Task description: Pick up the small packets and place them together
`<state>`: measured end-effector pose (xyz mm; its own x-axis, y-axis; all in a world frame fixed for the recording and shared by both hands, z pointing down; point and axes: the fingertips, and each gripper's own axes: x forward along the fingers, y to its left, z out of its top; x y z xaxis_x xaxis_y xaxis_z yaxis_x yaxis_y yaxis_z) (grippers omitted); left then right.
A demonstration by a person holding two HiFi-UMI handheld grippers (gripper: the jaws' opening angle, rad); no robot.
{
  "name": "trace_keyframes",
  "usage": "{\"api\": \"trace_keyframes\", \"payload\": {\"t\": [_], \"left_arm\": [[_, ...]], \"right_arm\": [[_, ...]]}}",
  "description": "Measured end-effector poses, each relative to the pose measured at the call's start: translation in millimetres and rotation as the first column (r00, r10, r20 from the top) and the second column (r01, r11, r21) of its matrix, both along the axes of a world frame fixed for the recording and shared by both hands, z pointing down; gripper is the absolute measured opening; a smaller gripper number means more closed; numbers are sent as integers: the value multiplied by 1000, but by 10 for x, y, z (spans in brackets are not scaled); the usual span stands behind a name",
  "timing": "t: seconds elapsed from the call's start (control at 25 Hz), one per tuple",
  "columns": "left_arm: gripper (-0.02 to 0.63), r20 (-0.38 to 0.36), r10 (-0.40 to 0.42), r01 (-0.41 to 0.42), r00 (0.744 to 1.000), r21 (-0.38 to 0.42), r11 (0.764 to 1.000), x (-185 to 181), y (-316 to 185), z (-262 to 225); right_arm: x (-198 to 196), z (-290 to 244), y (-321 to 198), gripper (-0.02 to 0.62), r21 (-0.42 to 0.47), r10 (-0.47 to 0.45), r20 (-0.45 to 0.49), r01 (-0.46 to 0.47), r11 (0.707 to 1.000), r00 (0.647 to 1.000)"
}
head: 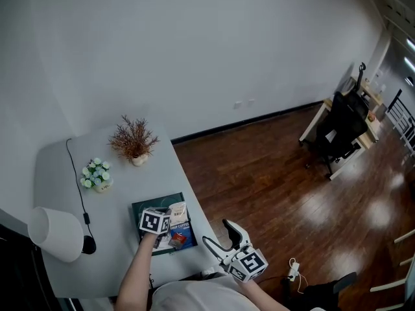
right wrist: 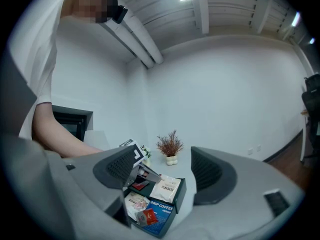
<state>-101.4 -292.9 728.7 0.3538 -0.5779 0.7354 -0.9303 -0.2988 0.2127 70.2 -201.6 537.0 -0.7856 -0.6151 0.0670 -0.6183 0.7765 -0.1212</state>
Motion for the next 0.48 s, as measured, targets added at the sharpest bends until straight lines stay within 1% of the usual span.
{"api": "trace_keyframes", "payload": {"t": [0.08, 0.16, 0.28, 0.32, 0.36, 0.4, 0.44, 0.48], "left_arm": [[3, 33, -28, 29, 999, -38, 999, -62, -64, 141], [3, 52, -66, 69, 996, -60, 996, -121, -104, 235], [8, 78, -115, 120, 990, -66, 991, -184, -145, 306], [16, 80, -126, 132, 989, -70, 989, -196, -147, 324], [37, 76, -134, 140, 988, -74, 987, -204, -142, 340], [93, 67, -139, 144, 988, -76, 987, -209, -133, 350], [192, 55, -142, 146, 988, -74, 986, -213, -125, 346], [266, 45, -145, 148, 988, -65, 987, -220, -119, 321]], "right_arm": [[51, 5, -3, 350, -3, 19, 0, -19, 1000, 1000], [90, 10, -4, 350, -4, 35, 0, -35, 999, 999], [135, 13, -1, 350, -5, 50, -1, -50, 999, 999], [147, 16, 4, 350, -7, 52, -2, -52, 999, 999], [153, 20, 11, 350, -9, 53, -2, -53, 999, 999], [154, 23, 19, 350, -11, 53, -2, -53, 999, 999], [151, 26, 27, 350, -13, 53, -1, -53, 999, 999], [142, 29, 33, 350, -14, 51, -1, -51, 999, 999]]}}
